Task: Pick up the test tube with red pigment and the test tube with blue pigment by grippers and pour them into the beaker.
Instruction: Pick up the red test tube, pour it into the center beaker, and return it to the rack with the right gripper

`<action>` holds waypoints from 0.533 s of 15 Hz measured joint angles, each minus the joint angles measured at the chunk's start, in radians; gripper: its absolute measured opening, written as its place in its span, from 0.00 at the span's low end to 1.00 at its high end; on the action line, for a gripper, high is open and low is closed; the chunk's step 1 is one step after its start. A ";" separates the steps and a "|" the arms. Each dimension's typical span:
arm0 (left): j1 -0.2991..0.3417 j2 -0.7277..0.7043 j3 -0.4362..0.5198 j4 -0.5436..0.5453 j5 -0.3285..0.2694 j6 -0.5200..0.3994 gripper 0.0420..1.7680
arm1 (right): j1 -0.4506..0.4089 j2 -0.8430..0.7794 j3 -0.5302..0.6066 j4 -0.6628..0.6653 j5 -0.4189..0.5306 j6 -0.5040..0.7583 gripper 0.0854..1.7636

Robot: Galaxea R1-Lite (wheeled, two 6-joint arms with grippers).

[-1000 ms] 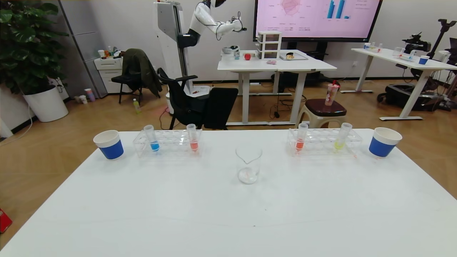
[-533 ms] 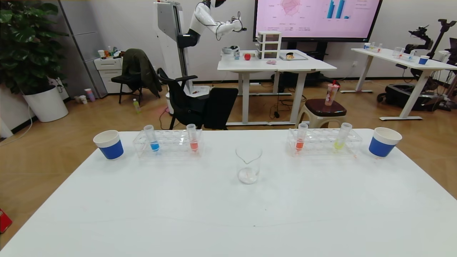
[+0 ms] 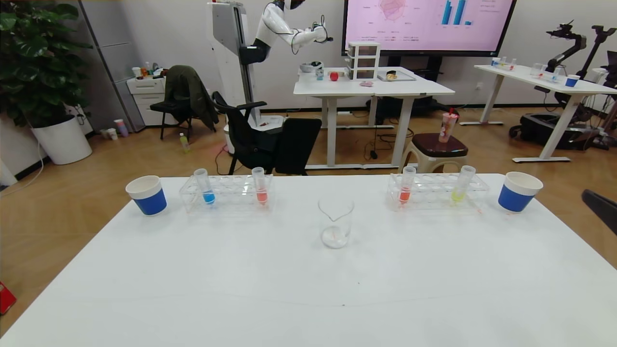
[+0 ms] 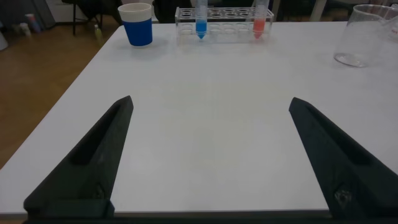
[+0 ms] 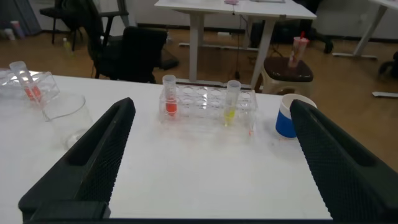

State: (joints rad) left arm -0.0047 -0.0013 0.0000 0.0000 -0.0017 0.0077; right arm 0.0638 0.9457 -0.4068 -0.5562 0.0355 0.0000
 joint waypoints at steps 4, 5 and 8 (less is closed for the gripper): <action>0.000 0.000 0.000 0.000 0.000 0.000 0.99 | 0.102 0.286 -0.031 -0.201 -0.021 0.004 0.98; 0.000 0.000 0.000 0.000 0.000 0.000 0.99 | 0.132 0.358 -0.041 -0.267 -0.040 0.004 0.98; 0.000 0.000 0.000 0.000 0.000 0.000 0.99 | 0.186 0.557 -0.088 -0.433 -0.100 0.005 0.98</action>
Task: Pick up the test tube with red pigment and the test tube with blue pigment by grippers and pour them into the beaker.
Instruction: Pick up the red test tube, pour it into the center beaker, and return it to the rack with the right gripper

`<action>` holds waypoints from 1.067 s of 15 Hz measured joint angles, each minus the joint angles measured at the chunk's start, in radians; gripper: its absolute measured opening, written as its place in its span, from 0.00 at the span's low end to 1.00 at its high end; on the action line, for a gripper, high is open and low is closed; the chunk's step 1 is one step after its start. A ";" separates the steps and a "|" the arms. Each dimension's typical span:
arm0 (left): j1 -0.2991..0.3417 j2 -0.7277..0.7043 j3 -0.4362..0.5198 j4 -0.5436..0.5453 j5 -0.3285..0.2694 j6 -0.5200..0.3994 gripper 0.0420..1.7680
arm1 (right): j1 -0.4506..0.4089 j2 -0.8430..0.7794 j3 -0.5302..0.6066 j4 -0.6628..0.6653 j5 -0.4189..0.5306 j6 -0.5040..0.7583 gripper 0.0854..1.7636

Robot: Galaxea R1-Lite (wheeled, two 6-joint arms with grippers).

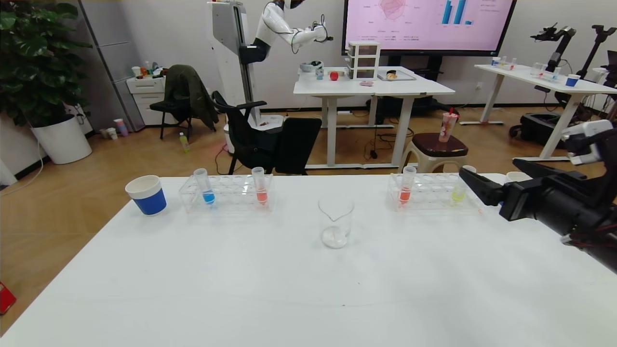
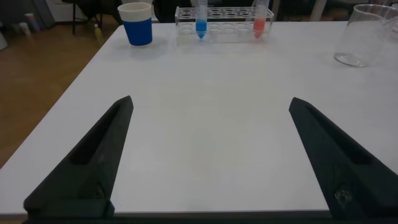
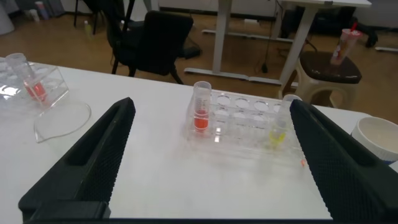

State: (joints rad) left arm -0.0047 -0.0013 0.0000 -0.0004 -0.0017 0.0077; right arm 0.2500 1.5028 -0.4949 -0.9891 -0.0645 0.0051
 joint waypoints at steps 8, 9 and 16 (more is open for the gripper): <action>0.000 0.000 0.000 0.000 0.000 0.000 0.99 | -0.007 0.471 -0.133 -0.325 -0.013 0.009 0.98; 0.000 0.000 0.000 0.000 0.000 0.000 0.99 | -0.009 0.529 -0.164 -0.347 -0.014 0.010 0.98; 0.000 0.000 0.000 0.000 0.000 0.000 0.99 | -0.033 0.792 -0.467 -0.350 -0.015 0.009 0.98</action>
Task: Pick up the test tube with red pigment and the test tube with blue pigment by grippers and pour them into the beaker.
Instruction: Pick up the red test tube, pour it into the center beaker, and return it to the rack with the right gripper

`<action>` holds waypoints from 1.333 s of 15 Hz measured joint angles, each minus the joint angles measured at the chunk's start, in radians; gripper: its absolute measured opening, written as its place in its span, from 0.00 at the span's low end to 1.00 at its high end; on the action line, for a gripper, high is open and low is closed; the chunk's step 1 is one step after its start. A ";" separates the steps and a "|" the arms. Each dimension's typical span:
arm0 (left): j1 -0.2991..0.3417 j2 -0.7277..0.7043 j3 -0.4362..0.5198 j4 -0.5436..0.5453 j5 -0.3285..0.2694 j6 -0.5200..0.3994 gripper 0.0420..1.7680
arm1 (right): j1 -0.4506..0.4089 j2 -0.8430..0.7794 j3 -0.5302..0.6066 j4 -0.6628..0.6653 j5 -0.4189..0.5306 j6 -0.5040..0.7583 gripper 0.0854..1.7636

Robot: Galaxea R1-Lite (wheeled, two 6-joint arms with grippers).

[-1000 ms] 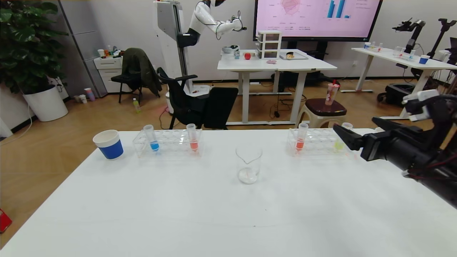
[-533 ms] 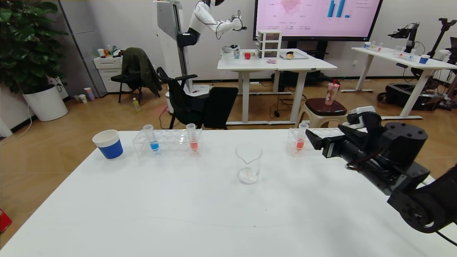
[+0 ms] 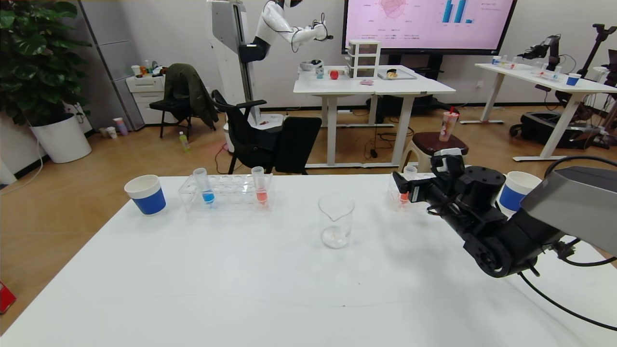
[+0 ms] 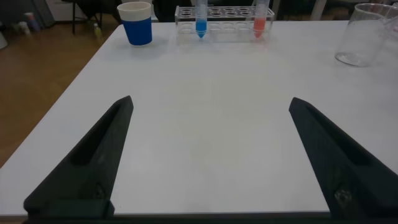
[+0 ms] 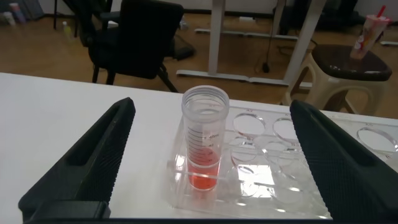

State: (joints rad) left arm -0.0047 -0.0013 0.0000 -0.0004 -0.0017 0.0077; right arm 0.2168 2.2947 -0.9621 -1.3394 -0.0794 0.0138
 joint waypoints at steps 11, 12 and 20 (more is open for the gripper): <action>0.000 0.000 0.000 0.000 0.000 0.000 0.99 | 0.005 0.097 -0.099 0.006 0.006 0.000 0.16; 0.000 0.000 0.000 0.000 0.000 0.000 0.99 | 0.005 0.094 -0.099 0.005 0.004 0.000 0.30; 0.000 0.000 0.000 0.000 0.000 0.000 0.99 | 0.003 -0.020 -0.117 0.094 -0.004 -0.007 0.24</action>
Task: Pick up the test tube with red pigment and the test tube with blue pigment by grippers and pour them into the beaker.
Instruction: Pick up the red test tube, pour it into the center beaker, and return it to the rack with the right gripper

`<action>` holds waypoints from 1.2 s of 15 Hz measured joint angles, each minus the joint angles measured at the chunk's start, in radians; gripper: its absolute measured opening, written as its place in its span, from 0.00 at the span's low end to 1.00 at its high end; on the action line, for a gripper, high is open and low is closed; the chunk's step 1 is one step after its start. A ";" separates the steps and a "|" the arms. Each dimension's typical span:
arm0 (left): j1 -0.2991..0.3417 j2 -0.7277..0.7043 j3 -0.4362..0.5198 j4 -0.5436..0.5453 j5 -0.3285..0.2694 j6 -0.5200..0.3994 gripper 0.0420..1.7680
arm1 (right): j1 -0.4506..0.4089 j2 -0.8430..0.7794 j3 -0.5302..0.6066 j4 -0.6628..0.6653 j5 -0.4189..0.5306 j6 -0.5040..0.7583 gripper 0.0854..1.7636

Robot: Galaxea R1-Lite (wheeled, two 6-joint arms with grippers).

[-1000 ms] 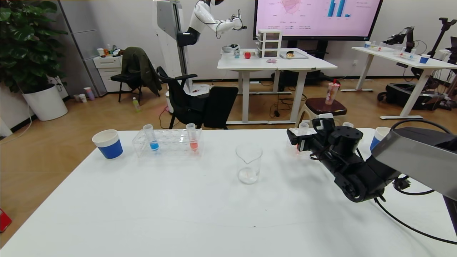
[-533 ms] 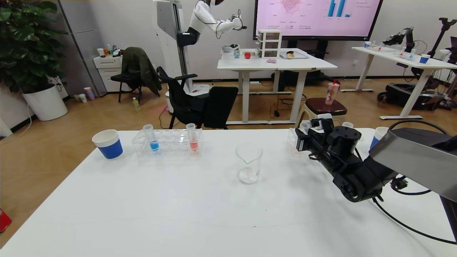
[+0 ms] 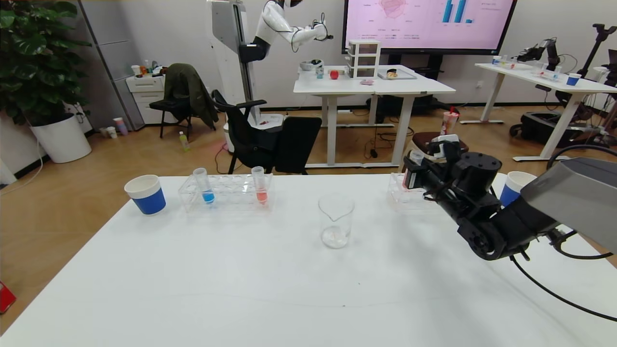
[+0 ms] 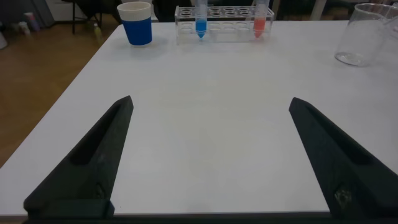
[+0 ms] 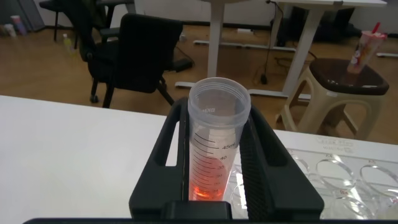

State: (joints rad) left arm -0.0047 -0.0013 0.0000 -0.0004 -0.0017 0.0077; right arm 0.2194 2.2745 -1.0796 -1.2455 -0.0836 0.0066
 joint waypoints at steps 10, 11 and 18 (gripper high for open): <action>0.000 0.000 0.000 0.000 0.000 0.000 0.99 | 0.065 -0.137 -0.070 0.082 0.240 -0.174 0.24; 0.000 0.000 0.000 0.000 0.000 0.000 0.99 | 0.076 -0.136 -0.071 0.057 0.321 -0.234 0.24; 0.000 0.000 0.000 0.000 0.000 0.000 0.99 | 0.087 -0.066 -0.064 -0.121 0.644 -0.626 0.24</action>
State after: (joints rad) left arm -0.0047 -0.0013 0.0000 0.0000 -0.0013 0.0072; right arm 0.3064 2.2087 -1.1434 -1.3668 0.5609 -0.6196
